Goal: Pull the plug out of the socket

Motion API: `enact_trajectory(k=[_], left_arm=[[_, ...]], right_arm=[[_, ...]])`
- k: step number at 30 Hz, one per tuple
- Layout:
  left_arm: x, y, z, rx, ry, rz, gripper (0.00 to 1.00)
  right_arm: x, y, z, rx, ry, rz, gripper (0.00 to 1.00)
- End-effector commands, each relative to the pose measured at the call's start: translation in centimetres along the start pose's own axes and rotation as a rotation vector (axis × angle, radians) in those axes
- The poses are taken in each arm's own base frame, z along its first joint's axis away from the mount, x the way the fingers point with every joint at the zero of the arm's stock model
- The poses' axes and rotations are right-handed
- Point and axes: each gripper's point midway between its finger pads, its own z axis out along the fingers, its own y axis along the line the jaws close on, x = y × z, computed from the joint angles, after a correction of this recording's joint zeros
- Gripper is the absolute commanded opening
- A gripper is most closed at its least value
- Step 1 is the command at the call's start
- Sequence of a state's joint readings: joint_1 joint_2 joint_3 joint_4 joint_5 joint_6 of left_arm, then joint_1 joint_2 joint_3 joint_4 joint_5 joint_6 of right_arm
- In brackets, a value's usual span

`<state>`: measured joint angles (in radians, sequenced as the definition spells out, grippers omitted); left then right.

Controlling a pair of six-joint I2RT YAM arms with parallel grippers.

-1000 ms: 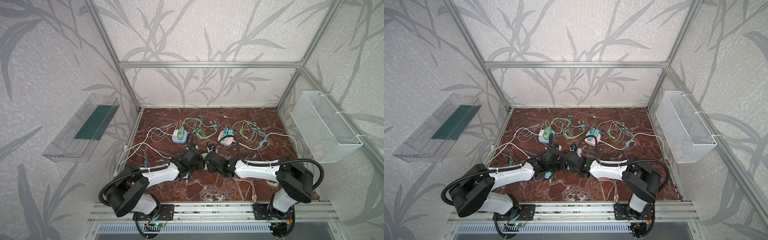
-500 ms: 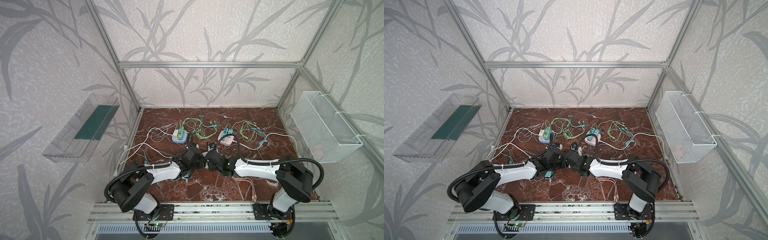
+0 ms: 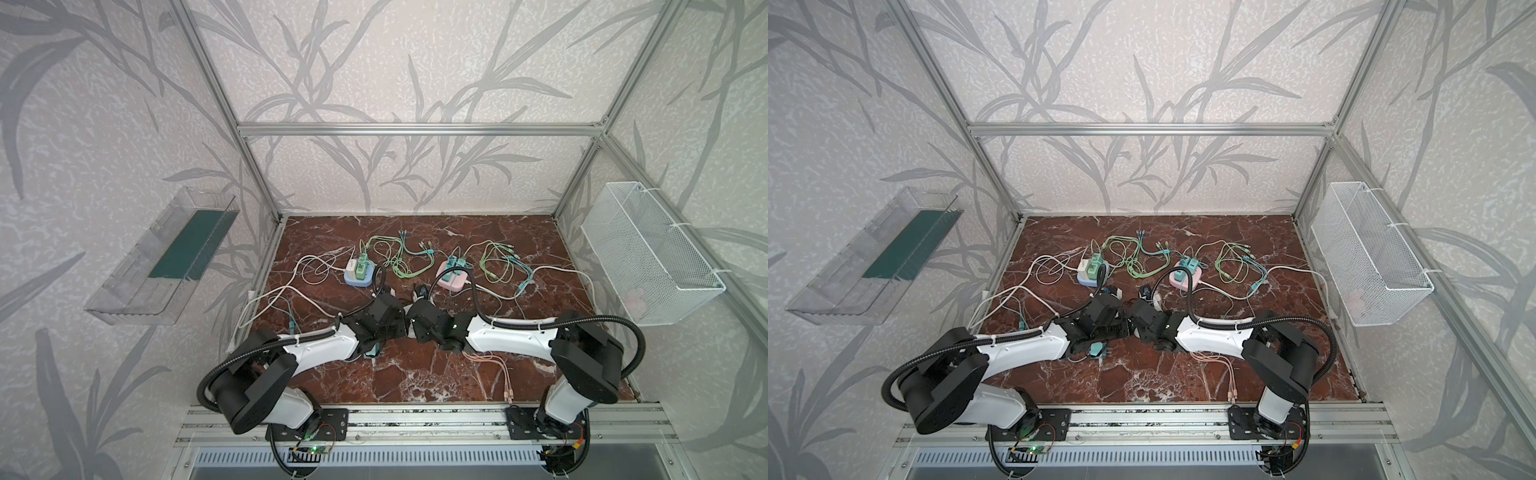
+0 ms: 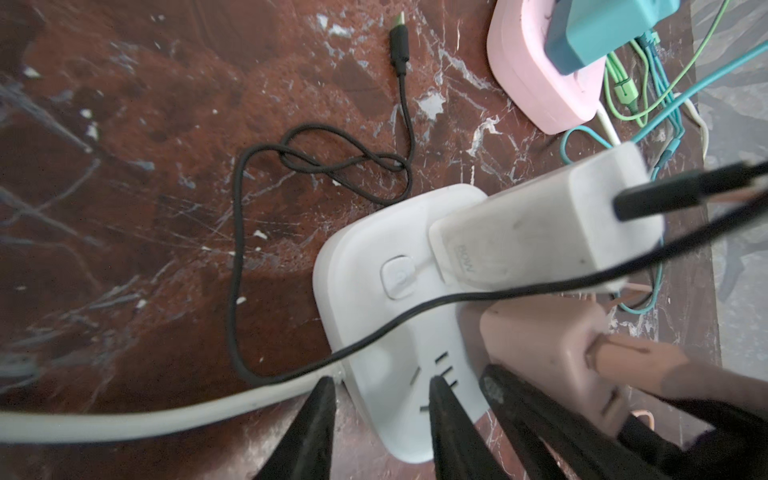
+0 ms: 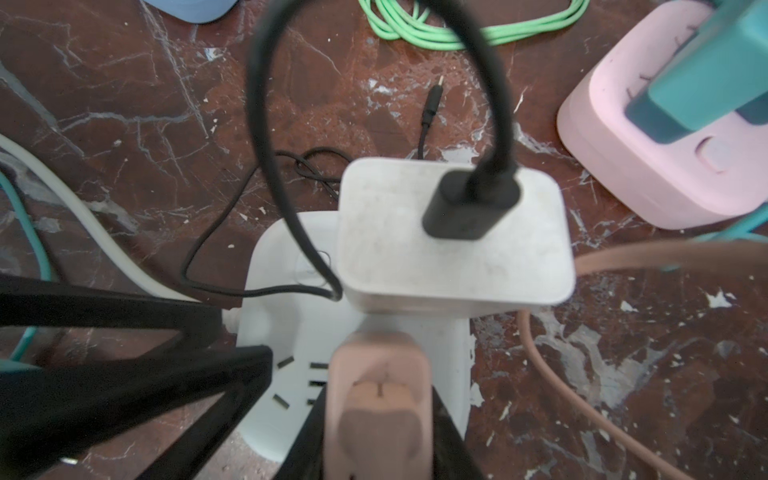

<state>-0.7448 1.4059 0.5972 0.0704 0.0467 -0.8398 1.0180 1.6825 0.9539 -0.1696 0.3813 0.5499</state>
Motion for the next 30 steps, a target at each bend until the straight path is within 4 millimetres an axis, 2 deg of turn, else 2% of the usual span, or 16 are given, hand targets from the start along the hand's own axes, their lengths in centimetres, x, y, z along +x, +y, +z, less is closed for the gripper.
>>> enact_trajectory(k=[1, 9, 14, 18, 30], left_arm=[[-0.7, 1.0, -1.2, -0.040, -0.048, 0.025, 0.40], [-1.2, 1.6, -0.9, -0.058, -0.052, 0.058, 0.40], [-1.5, 0.7, -0.2, -0.026, -0.043, 0.073, 0.40], [-1.0, 0.0, 0.4, -0.001, 0.004, 0.088, 0.38], [-1.1, 0.7, 1.7, -0.033, 0.008, 0.076, 0.39]], right_arm=[[-1.4, -0.9, -0.1, 0.031, -0.034, 0.008, 0.27], [-1.5, -0.1, -0.1, -0.011, -0.038, -0.006, 0.26], [-1.3, 0.1, 0.1, -0.025, -0.036, -0.010, 0.27], [-1.5, 0.2, 0.0, -0.026, -0.038, -0.014, 0.27], [-1.4, 0.2, -0.1, -0.039, -0.044, -0.025, 0.27]])
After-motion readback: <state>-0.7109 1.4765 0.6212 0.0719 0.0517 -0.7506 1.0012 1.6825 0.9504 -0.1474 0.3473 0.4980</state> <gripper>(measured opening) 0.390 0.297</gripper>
